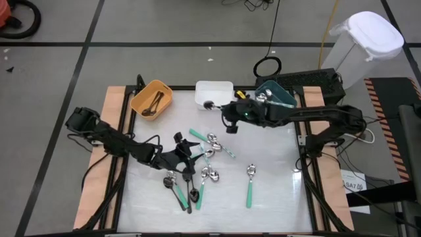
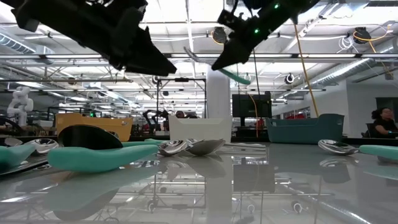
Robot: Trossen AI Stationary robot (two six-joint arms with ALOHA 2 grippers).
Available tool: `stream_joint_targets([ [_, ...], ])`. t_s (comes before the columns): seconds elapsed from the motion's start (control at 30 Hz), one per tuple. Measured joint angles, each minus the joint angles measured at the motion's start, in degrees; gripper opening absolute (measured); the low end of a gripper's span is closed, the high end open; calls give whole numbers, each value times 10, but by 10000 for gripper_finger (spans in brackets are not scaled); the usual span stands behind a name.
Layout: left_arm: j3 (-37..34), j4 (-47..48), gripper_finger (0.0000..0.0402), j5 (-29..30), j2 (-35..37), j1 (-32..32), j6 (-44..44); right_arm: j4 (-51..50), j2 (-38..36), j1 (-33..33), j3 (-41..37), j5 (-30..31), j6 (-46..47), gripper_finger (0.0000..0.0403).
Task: Sort silverware by color (type)
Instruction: Put the blue spoon into the white bin
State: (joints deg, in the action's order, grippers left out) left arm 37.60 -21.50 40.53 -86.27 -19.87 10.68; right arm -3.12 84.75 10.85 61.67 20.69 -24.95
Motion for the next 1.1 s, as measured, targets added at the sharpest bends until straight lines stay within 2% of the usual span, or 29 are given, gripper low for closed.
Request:
stream_joint_targets([
  [0.13,0,0,232,0,0,1,4,27,29,29,13,-3,-47,43],
  [0.33,-3,4,232,0,0,-4,-3,30,71,82,74,-83,-48,43],
  [0.43,-27,-7,232,0,0,-1,-5,18,98,97,104,-100,-44,43],
  [0.5,-59,-50,232,0,0,5,-5,14,117,104,119,-116,-43,43],
  [0.6,-110,-157,232,-14,0,13,-11,13,147,109,132,-120,-51,43],
  [0.67,-130,-194,232,-32,0,18,-9,12,165,112,138,-120,-60,43],
  [1.0,-133,-209,232,-45,0,19,-13,19,200,139,139,-120,-68,43],
  [1.1,-133,-211,232,-46,0,21,-27,20,202,151,139,-146,-67,43],
])
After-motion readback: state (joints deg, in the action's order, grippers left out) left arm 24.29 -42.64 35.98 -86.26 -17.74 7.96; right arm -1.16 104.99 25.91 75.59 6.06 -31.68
